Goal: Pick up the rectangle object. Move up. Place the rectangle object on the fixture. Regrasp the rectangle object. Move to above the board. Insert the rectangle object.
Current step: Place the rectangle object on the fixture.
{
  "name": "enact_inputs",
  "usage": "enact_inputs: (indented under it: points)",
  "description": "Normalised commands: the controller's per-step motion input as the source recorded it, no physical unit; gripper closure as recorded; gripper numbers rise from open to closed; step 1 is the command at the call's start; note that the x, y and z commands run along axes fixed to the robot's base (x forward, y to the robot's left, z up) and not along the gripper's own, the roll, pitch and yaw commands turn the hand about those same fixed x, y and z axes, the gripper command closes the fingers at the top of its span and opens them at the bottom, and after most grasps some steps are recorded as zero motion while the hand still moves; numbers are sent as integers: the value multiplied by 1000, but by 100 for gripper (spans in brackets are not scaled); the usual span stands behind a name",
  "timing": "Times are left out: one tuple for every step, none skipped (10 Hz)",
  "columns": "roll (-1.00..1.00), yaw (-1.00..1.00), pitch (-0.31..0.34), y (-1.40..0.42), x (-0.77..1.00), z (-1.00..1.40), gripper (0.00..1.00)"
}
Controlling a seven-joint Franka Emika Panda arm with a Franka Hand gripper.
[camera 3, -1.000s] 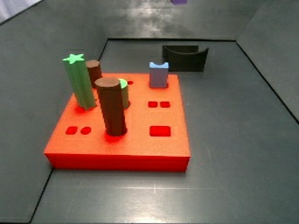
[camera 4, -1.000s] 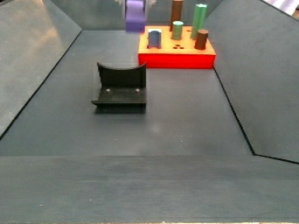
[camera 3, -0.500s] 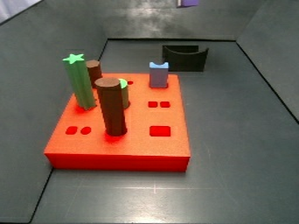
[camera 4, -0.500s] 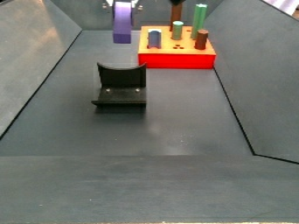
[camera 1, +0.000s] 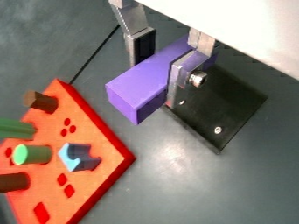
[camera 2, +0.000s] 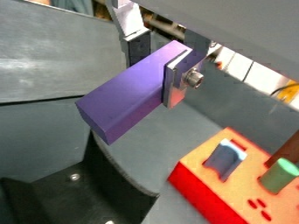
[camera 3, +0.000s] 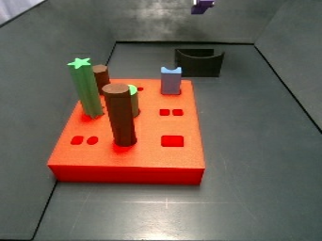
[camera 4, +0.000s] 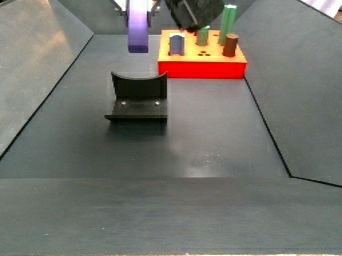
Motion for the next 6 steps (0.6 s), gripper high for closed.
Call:
enact_inputs:
  points:
    - [-285,-126,37,39,83,-14,100]
    - [-226,-116,28,31,76,-10,100]
    - [-1000,-116,248,134,127,-1000,100]
    - [-1000,-121,241,138,131,-1000,100]
    - [-915,-164,249,140,152,-1000,100]
    - [-816,-180,231,138,164,-1000,100]
